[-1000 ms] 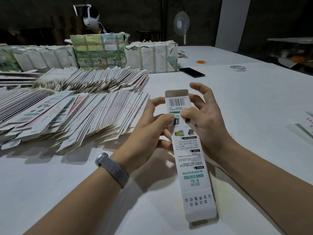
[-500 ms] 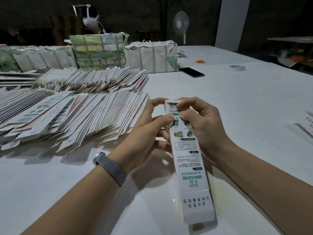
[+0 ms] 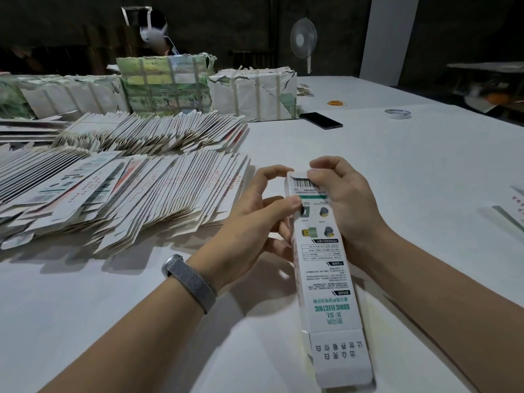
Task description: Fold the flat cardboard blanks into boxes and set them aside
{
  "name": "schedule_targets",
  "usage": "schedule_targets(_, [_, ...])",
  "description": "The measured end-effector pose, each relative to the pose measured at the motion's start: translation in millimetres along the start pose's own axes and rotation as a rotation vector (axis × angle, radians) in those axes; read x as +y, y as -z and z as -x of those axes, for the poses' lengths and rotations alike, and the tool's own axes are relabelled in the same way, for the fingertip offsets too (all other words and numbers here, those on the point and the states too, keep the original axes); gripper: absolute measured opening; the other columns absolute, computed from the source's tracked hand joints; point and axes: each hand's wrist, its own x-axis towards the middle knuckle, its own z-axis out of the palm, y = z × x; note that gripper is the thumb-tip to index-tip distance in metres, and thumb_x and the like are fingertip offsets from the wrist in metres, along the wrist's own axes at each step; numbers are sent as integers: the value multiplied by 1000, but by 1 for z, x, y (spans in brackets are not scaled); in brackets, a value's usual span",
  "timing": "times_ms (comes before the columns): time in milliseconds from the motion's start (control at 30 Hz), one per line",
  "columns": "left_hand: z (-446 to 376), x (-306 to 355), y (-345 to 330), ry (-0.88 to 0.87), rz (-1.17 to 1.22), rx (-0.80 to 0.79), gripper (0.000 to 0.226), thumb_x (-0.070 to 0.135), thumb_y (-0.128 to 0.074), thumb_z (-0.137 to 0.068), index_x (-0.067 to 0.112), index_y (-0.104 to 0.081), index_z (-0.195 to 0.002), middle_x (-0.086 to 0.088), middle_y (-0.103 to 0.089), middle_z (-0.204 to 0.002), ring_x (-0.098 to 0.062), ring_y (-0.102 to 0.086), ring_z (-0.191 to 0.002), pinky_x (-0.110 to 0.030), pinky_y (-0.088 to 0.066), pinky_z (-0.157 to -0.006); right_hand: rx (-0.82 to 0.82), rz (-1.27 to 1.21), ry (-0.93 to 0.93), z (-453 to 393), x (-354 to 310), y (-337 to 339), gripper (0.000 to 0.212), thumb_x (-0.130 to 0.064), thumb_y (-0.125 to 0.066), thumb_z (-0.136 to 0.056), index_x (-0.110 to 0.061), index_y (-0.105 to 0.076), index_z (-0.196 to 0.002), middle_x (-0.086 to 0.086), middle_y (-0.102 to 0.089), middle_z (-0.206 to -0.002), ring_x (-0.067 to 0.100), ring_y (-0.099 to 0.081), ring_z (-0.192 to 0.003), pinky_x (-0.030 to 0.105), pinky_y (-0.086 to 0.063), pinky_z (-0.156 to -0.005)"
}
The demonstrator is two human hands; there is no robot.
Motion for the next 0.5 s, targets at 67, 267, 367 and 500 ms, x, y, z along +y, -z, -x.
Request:
schedule_targets(67, [1,0,0,7,-7,0,25,12,-53,-104,30,-50,-121,-17,-69,-88,-30,-58,-69,-32,-58,-48,-13,4,-35,-1,1,0,8,-10,-55,-98,-17,-59,-100,9,-70,-75,22,-66,-56,28,-53,-48])
schedule_targets(267, [0,-2,-1,24,-29,13,22,14,-53,-104,32,-54,-116,-25,-63,-94,-32,-57,-71,-28,-54,-43,33,94,3,-1,4,-2,24,-6,-54,-97,-17,-68,-81,8,-72,-75,22,-67,-55,28,-53,-47])
schedule_targets(367, [-1,-2,0,33,-42,17,23,16,-53,-104,36,-56,-115,-28,-61,-95,-31,-55,-71,-26,-51,-43,41,103,5,-2,5,-3,21,-7,-53,-98,-17,-67,-88,6,-70,-73,21,-66,-54,27,-52,-46])
schedule_targets(500, [-2,-5,-1,49,-46,31,27,19,-54,-105,45,-63,-106,-24,-60,-92,-27,-55,-66,-22,-46,-43,20,106,-54,0,5,-3,14,-13,-52,-98,-8,-65,-95,6,-67,-66,21,-64,-48,23,-48,-43])
